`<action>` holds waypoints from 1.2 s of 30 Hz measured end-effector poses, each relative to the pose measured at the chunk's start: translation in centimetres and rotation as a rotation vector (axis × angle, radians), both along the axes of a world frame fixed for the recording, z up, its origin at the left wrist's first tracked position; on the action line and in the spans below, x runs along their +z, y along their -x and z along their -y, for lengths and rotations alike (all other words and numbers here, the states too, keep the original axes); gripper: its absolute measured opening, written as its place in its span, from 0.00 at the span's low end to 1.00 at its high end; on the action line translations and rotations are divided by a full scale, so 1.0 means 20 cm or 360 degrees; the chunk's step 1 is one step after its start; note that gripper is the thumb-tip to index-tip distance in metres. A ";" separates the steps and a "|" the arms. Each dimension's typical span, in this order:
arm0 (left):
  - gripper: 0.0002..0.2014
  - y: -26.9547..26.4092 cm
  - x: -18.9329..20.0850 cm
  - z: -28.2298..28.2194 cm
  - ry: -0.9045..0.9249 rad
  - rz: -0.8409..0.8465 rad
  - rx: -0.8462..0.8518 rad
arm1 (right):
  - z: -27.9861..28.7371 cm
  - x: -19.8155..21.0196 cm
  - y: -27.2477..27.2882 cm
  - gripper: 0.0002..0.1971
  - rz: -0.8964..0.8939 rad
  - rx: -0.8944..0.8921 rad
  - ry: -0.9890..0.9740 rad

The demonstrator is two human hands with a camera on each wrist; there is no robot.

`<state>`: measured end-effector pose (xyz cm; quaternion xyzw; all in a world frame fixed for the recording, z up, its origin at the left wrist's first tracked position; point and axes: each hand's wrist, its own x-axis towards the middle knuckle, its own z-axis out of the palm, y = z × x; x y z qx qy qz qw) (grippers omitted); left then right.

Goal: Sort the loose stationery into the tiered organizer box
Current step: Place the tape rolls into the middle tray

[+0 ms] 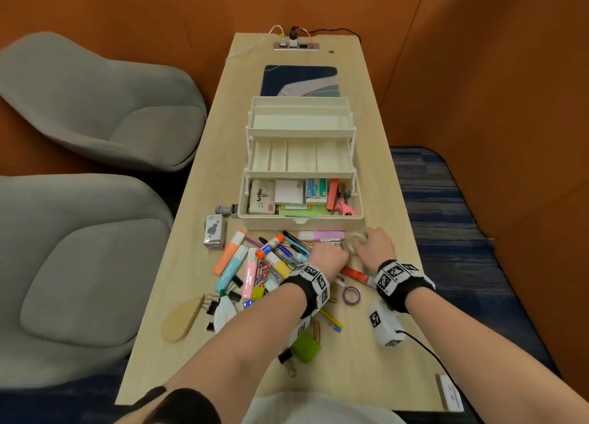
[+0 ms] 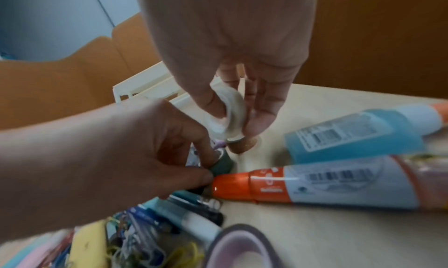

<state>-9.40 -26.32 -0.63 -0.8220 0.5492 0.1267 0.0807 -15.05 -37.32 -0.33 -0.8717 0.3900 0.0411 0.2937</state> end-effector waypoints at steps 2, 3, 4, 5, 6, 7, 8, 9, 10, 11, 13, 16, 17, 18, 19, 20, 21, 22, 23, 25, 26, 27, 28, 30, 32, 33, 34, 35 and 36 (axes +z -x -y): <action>0.09 -0.03 0.00 -0.03 0.0147 -0.0141 0.0006 | 0.00 0.00 -0.02 0.16 0.0027 -0.0008 0.0006; 0.08 -0.05 0.00 -0.05 0.0285 -0.0259 0.0052 | 0.00 0.00 -0.03 0.15 0.0030 0.0012 0.0005; 0.07 -0.07 0.00 -0.08 0.0425 -0.0388 0.0118 | 0.00 -0.01 -0.03 0.14 0.0020 0.0041 0.0019; 0.07 -0.09 0.00 -0.10 0.0552 -0.0497 0.0181 | 0.00 -0.01 -0.04 0.13 -0.0009 0.0063 0.0033; 0.07 -0.11 0.00 -0.13 0.0640 -0.0585 0.0230 | 0.00 -0.01 -0.04 0.12 -0.0044 0.0085 0.0051; 0.06 -0.12 0.00 -0.15 0.0695 -0.0671 0.0268 | -0.01 -0.02 -0.04 0.13 -0.0098 0.0099 0.0066; 0.05 -0.13 -0.01 -0.17 0.0731 -0.0755 0.0311 | -0.01 -0.02 -0.05 0.14 -0.0159 0.0108 0.0069; 0.04 -0.14 -0.01 -0.19 0.0756 -0.0828 0.0363 | -0.01 -0.03 -0.05 0.15 -0.0216 0.0108 0.0057; 0.05 -0.15 -0.02 -0.21 0.0771 -0.0870 0.0421 | -0.02 -0.03 -0.05 0.16 -0.0262 0.0112 0.0037; 0.06 -0.15 -0.02 -0.22 0.0780 -0.0868 0.0483 | -0.02 -0.04 -0.05 0.17 -0.0296 0.0125 0.0023; 0.08 -0.13 0.00 -0.25 0.0823 -0.0720 0.0589 | -0.04 -0.05 -0.05 0.16 -0.0347 0.0168 0.0029; 0.11 -0.07 0.03 -0.30 0.0944 -0.0446 0.0498 | -0.04 -0.05 -0.04 0.15 -0.0309 0.0152 0.0046; 0.11 -0.05 0.03 -0.31 0.0938 -0.0398 0.0382 | -0.03 -0.04 -0.04 0.15 -0.0240 0.0104 0.0014; 0.11 -0.02 0.03 -0.31 0.0911 -0.0376 0.0243 | -0.01 -0.03 -0.03 0.15 -0.0144 0.0042 -0.0041; 0.11 0.01 0.02 -0.31 0.0848 -0.0384 0.0095 | 0.02 -0.02 -0.01 0.14 -0.0038 -0.0022 -0.0112; 0.10 0.04 0.01 -0.30 0.0763 -0.0400 -0.0062 | 0.04 -0.01 0.01 0.12 0.0061 -0.0083 -0.0199; 0.09 0.08 0.00 -0.28 0.0674 -0.0405 -0.0231 | 0.06 0.00 0.03 0.10 0.0145 -0.0145 -0.0292; 0.07 0.12 -0.01 -0.26 0.0614 -0.0396 -0.0406 | 0.08 0.01 0.06 0.08 0.0218 -0.0214 -0.0387; 0.05 0.15 -0.03 -0.24 0.0571 -0.0380 -0.0556 | 0.09 0.02 0.08 0.05 0.0278 -0.0283 -0.0476; 0.06 0.20 -0.04 -0.20 0.0428 -0.0312 -0.0675 | 0.11 0.04 0.14 0.03 0.0355 -0.0367 -0.0595; 0.08 0.21 -0.05 -0.19 0.0385 -0.0256 -0.0668 | 0.11 0.05 0.16 0.03 0.0380 -0.0378 -0.0620; 0.10 0.22 -0.05 -0.18 0.0347 -0.0218 -0.0634 | 0.11 0.05 0.18 0.03 0.0402 -0.0379 -0.0635; 0.12 0.22 -0.05 -0.17 0.0311 -0.0185 -0.0589 | 0.11 0.06 0.20 0.03 0.0421 -0.0377 -0.0645; 0.13 0.24 -0.05 -0.17 0.0273 -0.0120 -0.0560 | 0.10 0.07 0.23 0.03 0.0457 -0.0389 -0.0672; 0.10 0.25 -0.06 -0.17 0.0235 -0.0083 -0.0575 | 0.09 0.07 0.24 0.04 0.0474 -0.0402 -0.0695; 0.09 0.25 -0.07 -0.19 0.0222 -0.0063 -0.0551 | 0.08 0.07 0.25 0.05 0.0481 -0.0404 -0.0707; 0.09 0.25 -0.08 -0.19 0.0227 -0.0052 -0.0502 | 0.07 0.08 0.24 0.05 0.0493 -0.0401 -0.0724; 0.10 0.25 -0.09 -0.20 0.0256 -0.0020 -0.0459 | 0.06 0.09 0.24 0.05 0.0505 -0.0395 -0.0743; 0.10 0.25 -0.10 -0.20 0.0281 -0.0018 -0.0425 | 0.05 0.10 0.23 0.06 0.0518 -0.0390 -0.0763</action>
